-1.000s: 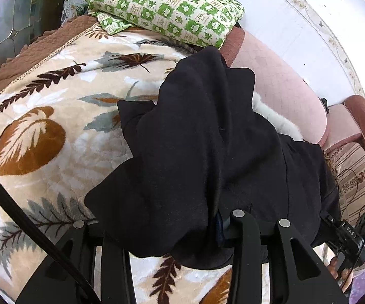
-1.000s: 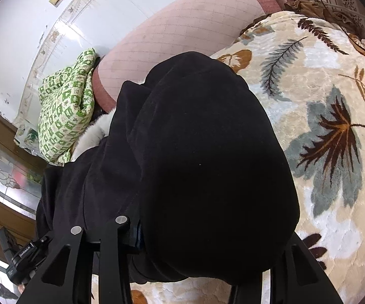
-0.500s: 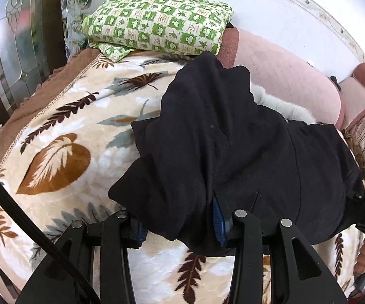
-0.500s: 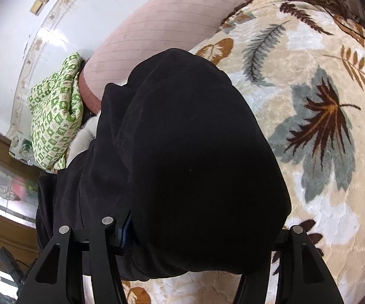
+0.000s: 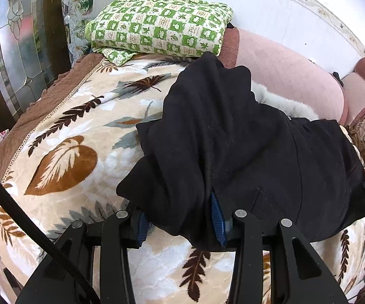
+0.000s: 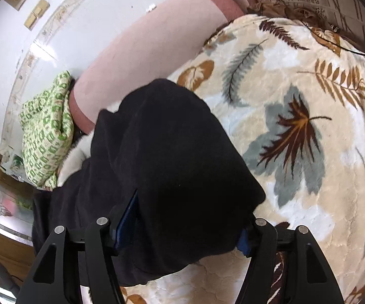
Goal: Fold large clothes
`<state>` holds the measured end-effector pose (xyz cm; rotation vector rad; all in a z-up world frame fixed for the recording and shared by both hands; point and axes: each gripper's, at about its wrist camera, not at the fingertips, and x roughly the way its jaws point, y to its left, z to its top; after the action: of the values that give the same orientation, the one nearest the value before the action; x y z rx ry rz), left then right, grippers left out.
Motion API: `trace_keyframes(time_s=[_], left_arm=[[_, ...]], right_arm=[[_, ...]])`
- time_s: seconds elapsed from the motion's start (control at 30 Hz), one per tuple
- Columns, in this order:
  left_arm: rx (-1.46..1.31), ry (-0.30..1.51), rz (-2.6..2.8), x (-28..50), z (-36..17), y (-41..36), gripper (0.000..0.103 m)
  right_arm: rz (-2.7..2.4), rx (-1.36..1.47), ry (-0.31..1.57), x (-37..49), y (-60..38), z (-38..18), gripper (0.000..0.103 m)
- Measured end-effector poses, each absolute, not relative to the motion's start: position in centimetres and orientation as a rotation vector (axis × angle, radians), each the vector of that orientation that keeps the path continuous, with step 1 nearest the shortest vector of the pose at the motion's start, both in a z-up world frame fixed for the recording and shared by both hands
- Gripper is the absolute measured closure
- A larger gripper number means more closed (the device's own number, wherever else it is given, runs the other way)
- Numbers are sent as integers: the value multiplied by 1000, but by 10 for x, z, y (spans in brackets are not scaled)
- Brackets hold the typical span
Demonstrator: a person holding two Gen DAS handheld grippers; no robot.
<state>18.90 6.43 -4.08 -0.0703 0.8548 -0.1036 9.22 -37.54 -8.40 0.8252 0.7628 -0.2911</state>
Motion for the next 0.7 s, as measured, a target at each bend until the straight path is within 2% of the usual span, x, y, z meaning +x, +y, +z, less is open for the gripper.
trace_keyframes(time_s=[0.43, 0.57, 0.63, 0.7], left_arm=[[-102, 890, -78, 189, -38, 76, 57], [-129, 901, -85, 188, -33, 83, 56], [-140, 888, -83, 186, -26, 90, 56], [-135, 798, -30, 178, -9, 101, 56]], right_arm=[[-346, 804, 831, 93, -377, -93, 31], [-369, 788, 841, 92, -374, -92, 26], [-387, 774, 842, 88, -371, -92, 24], [-404, 765, 841, 81, -368, -92, 22]])
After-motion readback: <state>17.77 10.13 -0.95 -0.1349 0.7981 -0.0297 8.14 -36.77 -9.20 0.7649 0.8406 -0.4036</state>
